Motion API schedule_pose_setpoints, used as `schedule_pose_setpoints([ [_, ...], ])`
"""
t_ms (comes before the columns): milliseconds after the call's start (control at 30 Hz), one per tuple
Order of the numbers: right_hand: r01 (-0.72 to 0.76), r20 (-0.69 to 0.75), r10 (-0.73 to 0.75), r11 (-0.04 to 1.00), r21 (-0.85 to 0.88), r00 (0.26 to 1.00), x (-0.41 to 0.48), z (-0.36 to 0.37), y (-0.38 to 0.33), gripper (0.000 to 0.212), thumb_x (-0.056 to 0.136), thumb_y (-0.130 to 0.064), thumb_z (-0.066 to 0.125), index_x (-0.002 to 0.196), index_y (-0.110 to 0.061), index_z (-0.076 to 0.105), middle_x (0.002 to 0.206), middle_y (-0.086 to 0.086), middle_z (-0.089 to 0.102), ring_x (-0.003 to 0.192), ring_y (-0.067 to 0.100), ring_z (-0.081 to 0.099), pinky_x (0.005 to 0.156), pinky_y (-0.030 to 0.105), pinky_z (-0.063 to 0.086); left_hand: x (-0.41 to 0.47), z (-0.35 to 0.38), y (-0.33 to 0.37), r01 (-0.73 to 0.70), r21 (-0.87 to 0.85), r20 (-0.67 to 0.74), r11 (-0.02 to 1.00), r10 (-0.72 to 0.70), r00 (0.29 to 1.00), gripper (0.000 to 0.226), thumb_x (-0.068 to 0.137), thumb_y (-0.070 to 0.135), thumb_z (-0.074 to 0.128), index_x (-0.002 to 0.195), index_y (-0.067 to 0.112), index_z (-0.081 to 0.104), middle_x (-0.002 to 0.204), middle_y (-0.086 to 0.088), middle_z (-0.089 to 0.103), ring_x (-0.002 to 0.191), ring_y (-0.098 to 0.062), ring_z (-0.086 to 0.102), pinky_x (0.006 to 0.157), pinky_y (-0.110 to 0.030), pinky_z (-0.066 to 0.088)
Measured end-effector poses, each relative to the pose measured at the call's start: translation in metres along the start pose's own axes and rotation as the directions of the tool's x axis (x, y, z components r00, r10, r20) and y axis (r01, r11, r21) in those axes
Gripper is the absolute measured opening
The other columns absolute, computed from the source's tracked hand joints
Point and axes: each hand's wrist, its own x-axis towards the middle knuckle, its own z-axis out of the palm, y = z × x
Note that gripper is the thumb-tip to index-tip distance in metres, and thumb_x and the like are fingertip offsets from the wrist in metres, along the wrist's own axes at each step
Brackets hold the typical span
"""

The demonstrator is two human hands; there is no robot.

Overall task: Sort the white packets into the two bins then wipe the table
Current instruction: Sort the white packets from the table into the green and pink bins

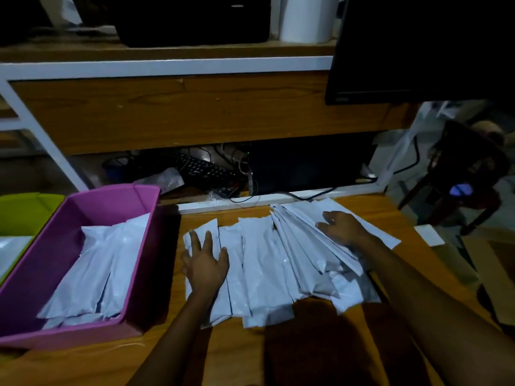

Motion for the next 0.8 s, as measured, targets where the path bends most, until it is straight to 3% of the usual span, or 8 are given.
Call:
schedule_pose_setpoints([
  [33,0.005,0.033,-0.006,1.0,0.022,0.999,0.003,0.0,0.004,0.057,0.09,-0.047,0.061,0.132,-0.009,0.055,0.141,0.009,0.052,0.132,0.029,0.047,0.108,0.038,0.038,0.001,0.001,0.0,-0.014,0.0,-0.022,1.0,0.014,1.0,0.071,0.081,0.055,0.04,0.145,0.024,0.041,0.16,-0.01,0.014,0.14,-0.043,0.018,0.107,-0.055,0.027],
  [100,0.027,0.04,-0.028,0.999,0.023,0.999,0.007,0.004,0.009,0.074,0.085,-0.057,0.062,0.143,-0.014,0.046,0.148,0.006,0.044,0.134,0.024,0.045,0.111,0.036,0.035,0.004,0.0,0.0,-0.042,0.002,-0.058,0.999,0.043,0.997,0.067,0.08,0.048,0.042,0.14,0.019,0.048,0.157,-0.018,0.02,0.138,-0.044,0.022,0.106,-0.05,0.03],
  [300,0.059,-0.059,-0.061,0.998,-0.035,0.996,0.02,0.011,0.009,0.078,0.077,-0.064,0.064,0.138,-0.017,0.051,0.14,0.006,0.054,0.128,0.028,0.05,0.105,0.042,0.042,0.005,-0.016,0.026,-0.144,0.015,-0.178,0.99,0.144,0.974,0.056,0.082,0.041,0.048,0.134,0.021,0.056,0.156,-0.017,0.025,0.12,-0.045,0.033,0.095,-0.049,0.04],
  [433,-0.041,-0.223,0.014,0.992,-0.116,0.975,0.012,0.012,0.0,0.072,0.074,-0.064,0.056,0.126,-0.015,0.06,0.124,0.017,0.06,0.12,0.038,0.048,0.093,0.044,0.048,0.009,-0.031,0.044,-0.23,0.048,-0.211,0.972,0.235,0.949,0.055,0.083,0.04,0.047,0.135,0.023,0.055,0.157,-0.018,0.021,0.123,-0.047,0.032,0.097,-0.051,0.039],
  [567,-0.076,-0.454,0.039,0.995,-0.063,0.89,-0.011,0.01,-0.019,0.063,0.077,-0.058,0.058,0.117,-0.01,0.061,0.111,0.022,0.059,0.106,0.04,0.049,0.084,0.041,0.046,0.012,-0.048,0.058,-0.318,-0.017,-0.241,0.948,0.305,0.921,0.053,0.086,0.034,0.056,0.138,0.025,0.052,0.16,-0.013,0.015,0.126,-0.043,0.028,0.1,-0.051,0.039],
  [800,-0.004,-0.691,0.032,0.999,0.042,0.722,-0.072,0.017,-0.082,0.067,0.076,-0.058,0.054,0.129,-0.017,0.056,0.125,0.019,0.055,0.113,0.039,0.043,0.09,0.05,0.043,0.001,-0.088,0.071,-0.47,-0.077,-0.297,0.879,0.429,0.853,0.052,0.087,0.021,0.06,0.139,0.024,0.051,0.161,-0.011,0.012,0.128,-0.039,0.025,0.095,-0.044,0.039],
])
